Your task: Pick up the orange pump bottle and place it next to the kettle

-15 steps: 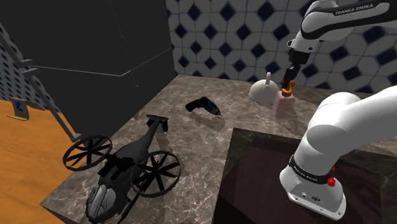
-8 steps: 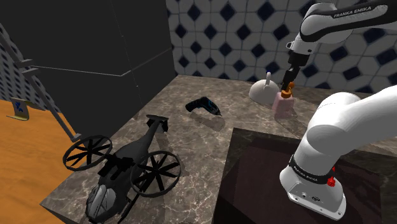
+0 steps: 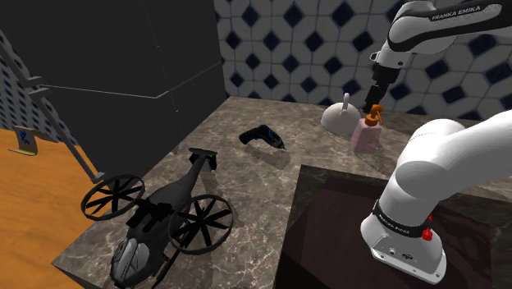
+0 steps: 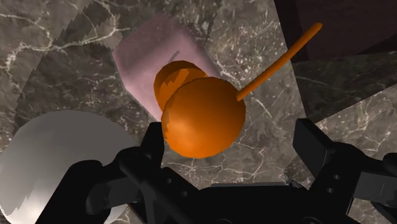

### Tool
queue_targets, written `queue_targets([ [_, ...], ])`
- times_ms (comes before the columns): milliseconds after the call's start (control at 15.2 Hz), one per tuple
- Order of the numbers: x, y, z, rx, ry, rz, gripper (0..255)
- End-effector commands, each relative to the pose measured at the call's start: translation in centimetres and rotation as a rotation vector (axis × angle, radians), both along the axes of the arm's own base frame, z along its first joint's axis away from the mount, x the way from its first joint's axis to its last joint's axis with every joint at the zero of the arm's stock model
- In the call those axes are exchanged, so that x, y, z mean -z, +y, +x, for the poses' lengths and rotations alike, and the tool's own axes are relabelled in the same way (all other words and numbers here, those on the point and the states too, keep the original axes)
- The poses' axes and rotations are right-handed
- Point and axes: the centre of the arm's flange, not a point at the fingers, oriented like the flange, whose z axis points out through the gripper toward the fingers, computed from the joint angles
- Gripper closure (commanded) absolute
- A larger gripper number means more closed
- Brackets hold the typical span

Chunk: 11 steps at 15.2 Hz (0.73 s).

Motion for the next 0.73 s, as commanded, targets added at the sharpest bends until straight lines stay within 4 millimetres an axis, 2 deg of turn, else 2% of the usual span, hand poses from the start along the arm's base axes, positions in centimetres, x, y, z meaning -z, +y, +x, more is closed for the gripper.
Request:
queue_targets([
  [0,-2.0,-0.2,-0.1,0.000,0.000,0.000,0],
  [132,-4.3,-0.5,-0.3,0.000,0.000,0.000,0],
  [660,-4.3,-0.5,-0.3,0.000,0.000,0.000,0],
])
